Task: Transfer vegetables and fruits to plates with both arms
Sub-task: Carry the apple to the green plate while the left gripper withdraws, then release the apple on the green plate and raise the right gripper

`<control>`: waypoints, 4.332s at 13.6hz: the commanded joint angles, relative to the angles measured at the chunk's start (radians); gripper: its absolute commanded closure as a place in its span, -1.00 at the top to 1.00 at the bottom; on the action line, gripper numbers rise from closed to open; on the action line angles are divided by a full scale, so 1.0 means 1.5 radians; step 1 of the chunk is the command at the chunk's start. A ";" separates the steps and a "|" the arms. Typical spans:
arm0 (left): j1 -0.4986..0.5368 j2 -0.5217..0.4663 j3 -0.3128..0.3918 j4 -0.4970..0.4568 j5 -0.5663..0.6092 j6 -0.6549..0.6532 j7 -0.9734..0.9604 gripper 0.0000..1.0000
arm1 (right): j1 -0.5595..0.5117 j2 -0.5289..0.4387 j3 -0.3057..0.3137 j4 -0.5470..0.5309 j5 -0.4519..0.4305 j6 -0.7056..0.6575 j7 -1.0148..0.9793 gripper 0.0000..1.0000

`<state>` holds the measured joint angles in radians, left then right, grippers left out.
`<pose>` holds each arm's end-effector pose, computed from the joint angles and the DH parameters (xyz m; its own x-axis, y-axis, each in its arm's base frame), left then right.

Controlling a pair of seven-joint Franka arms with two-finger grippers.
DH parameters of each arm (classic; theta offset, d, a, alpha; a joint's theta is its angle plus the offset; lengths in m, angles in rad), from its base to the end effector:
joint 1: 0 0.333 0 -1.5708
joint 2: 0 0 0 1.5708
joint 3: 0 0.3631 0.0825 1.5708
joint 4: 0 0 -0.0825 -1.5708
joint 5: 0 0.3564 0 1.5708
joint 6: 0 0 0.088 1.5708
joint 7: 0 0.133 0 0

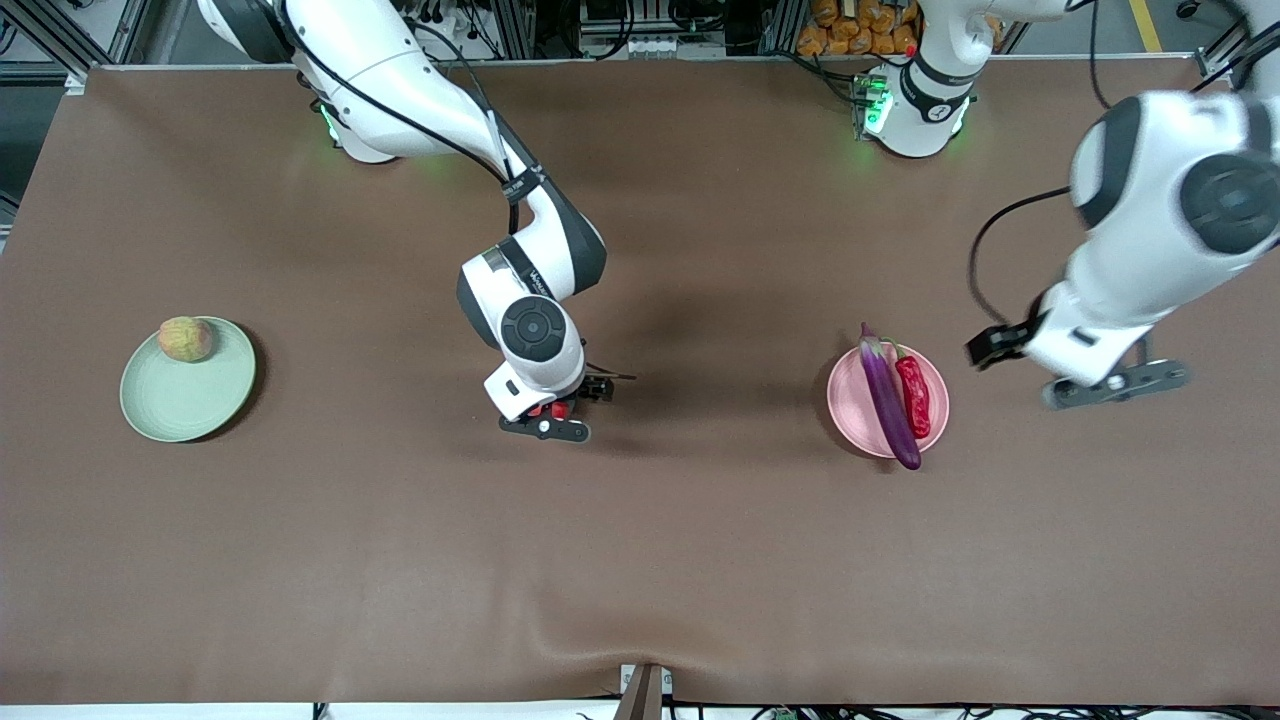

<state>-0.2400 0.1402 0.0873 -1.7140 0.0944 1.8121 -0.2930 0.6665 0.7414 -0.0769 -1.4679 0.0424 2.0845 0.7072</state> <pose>0.5744 -0.0810 0.5249 0.9932 0.1156 -0.0114 0.1136 -0.9873 -0.1106 0.5845 0.4072 0.2570 0.9886 -0.1268 -0.0813 -0.1192 -0.9885 0.0929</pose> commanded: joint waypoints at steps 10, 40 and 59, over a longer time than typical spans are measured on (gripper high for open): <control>0.068 -0.127 -0.036 0.022 -0.002 -0.164 0.232 1.00 | -0.048 -0.026 0.003 -0.027 -0.064 -0.029 -0.014 -1.00; 0.116 -0.112 -0.084 0.167 -0.037 -0.314 0.182 1.00 | -0.482 -0.230 0.011 0.041 -0.012 -0.364 -0.781 1.00; 0.116 -0.102 -0.080 0.167 -0.050 -0.314 0.183 1.00 | -0.434 -0.547 0.005 -0.112 -0.005 -0.455 -0.520 1.00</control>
<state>-0.0721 -0.0185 -0.0284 -1.4888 0.0371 1.3612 -0.0079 0.0225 -0.0049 -0.0683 -1.5343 0.0207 1.3697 -0.1097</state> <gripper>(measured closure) 0.000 0.000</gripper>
